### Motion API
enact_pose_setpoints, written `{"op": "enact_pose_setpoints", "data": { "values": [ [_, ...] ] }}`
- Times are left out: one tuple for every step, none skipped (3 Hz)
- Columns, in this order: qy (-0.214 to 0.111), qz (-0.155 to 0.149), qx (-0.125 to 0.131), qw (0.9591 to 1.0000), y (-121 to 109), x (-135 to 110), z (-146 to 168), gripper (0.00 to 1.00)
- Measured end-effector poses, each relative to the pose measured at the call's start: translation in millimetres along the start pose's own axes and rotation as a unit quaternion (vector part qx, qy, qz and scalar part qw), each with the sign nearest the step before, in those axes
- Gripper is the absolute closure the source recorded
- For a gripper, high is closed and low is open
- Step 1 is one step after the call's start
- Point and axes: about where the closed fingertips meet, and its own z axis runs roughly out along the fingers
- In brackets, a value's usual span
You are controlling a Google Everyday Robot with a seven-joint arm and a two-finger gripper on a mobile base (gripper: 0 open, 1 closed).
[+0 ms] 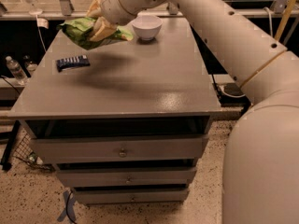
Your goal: Move green rice chip bag near rxbar blueberry
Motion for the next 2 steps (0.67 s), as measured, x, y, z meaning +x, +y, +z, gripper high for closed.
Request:
{"op": "enact_pose_setpoints", "data": {
  "values": [
    [-0.002,0.0,-0.003,1.0,1,1,4,1.0],
    [-0.02,0.003,-0.024,0.9995,9,11,31,1.0]
  ]
}}
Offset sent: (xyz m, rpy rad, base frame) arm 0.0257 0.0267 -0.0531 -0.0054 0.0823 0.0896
